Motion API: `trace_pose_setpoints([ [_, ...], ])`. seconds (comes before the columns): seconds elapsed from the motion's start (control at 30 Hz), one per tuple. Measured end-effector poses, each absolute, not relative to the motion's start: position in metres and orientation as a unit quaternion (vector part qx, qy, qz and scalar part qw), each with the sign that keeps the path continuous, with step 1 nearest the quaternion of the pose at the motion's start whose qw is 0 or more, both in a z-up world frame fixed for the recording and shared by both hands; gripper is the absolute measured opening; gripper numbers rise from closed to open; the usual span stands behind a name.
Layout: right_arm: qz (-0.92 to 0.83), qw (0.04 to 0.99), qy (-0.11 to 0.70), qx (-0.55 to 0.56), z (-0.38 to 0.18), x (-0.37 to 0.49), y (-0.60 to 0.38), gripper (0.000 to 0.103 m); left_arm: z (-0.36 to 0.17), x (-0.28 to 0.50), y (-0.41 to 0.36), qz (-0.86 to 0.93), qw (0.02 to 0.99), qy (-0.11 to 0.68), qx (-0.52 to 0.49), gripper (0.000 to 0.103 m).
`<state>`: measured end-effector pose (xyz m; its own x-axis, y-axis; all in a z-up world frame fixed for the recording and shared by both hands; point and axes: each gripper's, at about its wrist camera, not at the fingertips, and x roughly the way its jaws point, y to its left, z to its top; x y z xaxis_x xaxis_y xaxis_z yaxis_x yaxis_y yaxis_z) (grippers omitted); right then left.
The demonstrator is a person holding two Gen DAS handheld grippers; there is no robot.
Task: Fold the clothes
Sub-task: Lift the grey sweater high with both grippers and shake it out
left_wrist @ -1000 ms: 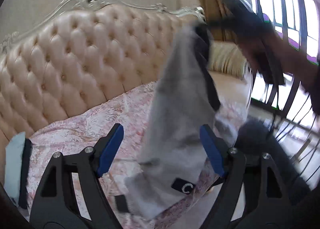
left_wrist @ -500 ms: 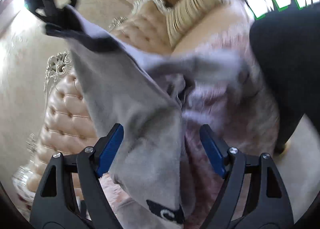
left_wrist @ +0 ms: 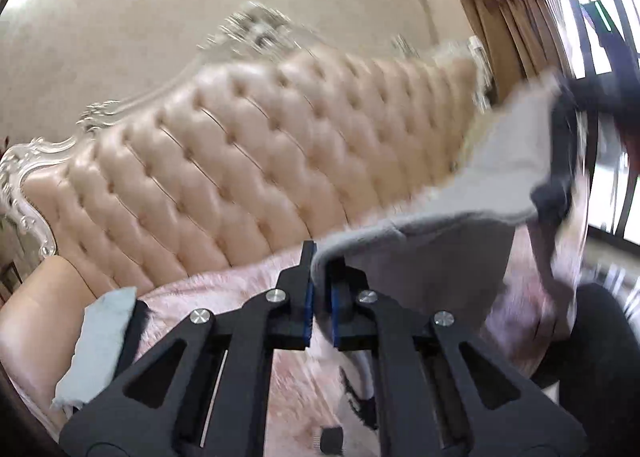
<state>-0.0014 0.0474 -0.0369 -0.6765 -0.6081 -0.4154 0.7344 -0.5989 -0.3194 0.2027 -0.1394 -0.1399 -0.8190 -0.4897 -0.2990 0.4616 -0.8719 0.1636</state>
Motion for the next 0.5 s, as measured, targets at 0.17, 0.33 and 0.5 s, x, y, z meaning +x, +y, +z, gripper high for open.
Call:
trace_pose_setpoints([
  [0.17,-0.882,0.392,0.25,0.082,-0.002,0.027,0.062,0.008,-0.092,0.239,-0.153,-0.969,0.218,0.01,0.112,0.005],
  [0.33,-0.882,0.395,0.25,0.057,0.034,0.051,0.085,0.008,-0.046,0.273,-0.159,-0.985,0.153,0.061,0.053,0.005],
  [0.5,-0.88,0.395,0.263,0.023,0.065,0.07,0.093,0.008,-0.015,0.287,-0.171,-0.989,0.121,0.08,0.013,0.005],
])
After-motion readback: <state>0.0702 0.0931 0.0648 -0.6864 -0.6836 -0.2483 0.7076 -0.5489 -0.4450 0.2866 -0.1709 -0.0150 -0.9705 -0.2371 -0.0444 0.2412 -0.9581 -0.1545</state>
